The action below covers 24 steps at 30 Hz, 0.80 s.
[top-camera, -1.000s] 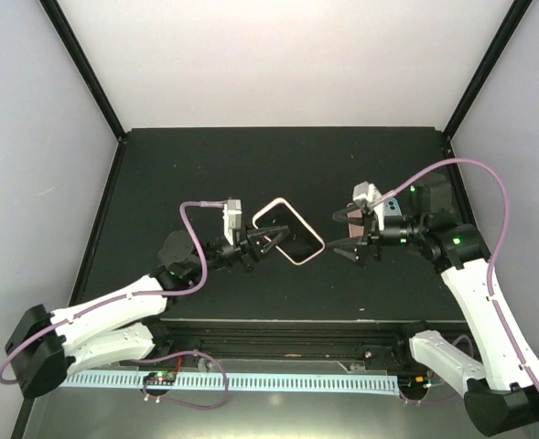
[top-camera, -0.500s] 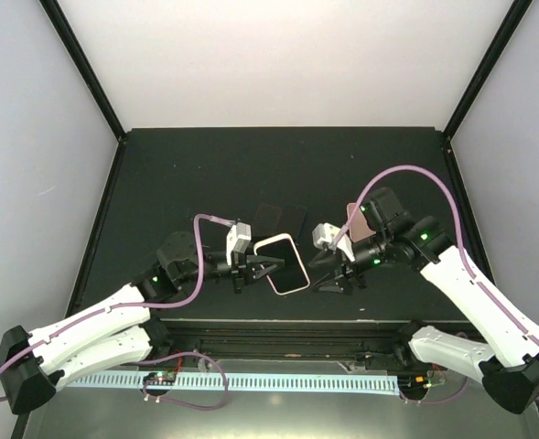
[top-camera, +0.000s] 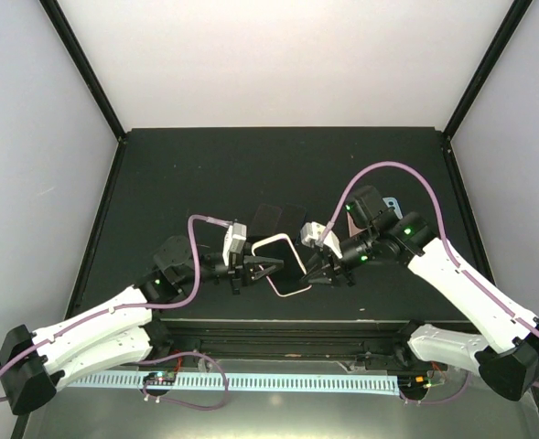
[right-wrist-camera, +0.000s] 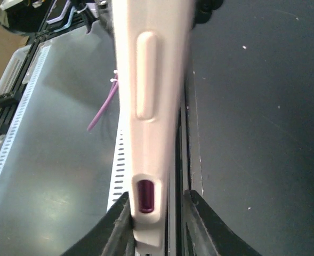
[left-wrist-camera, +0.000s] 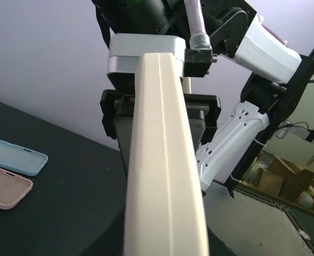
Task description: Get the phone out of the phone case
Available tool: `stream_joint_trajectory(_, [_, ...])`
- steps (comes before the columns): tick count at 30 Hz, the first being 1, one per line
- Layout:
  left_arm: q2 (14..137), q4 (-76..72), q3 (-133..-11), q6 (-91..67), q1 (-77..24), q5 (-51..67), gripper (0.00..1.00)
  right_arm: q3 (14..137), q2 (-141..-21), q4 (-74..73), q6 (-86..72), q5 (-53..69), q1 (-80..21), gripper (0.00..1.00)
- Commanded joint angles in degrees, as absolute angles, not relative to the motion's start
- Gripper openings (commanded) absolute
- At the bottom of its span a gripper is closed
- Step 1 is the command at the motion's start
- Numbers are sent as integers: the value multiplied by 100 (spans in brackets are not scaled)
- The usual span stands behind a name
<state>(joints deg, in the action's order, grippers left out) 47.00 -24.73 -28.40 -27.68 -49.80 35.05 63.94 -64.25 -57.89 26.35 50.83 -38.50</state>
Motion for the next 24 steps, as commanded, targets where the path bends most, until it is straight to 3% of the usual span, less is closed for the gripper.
stream_joint_trajectory(1, [4666, -3194, -2960, -2895, -4992, 3632, 6, 6460, -6436, -5650, 2619, 5291, -3891, 21])
stream_joint_trajectory(3, [4663, -3136, -2970, -2885, -4993, 3497, 12, 6460, -6425, -5663, 2609, 5421, -3884, 14])
stream_joint_trajectory(4, [4641, -3091, -2951, -2885, -4992, 3391, 19, 6479, -6416, -5668, 2587, 5460, -3880, 12])
stream_joint_trajectory(6, [4545, -3053, -2880, -2911, -4989, 3102, 45, 6510, -6390, -5668, 2504, 5492, -3876, 8])
stream_joint_trajectory(7, [4464, -3037, -2822, -2925, -4984, 2937, 54, 6520, -6380, -5664, 2475, 5519, -3874, 7])
stream_joint_trajectory(9, [4247, -3055, -2666, -2951, -4983, 2563, 62, 6521, -6356, -5639, 2416, 5552, -3876, 6])
stream_joint_trajectory(15, [3859, -3383, -2285, -3015, -4983, 2386, 59, 6504, -6314, -5552, 2297, 5625, -3828, 5])
stream_joint_trajectory(24, [4043, -3547, -2259, -3043, -4979, 2690, 33, 6495, -6303, -5530, 2291, 5740, -3799, 5])
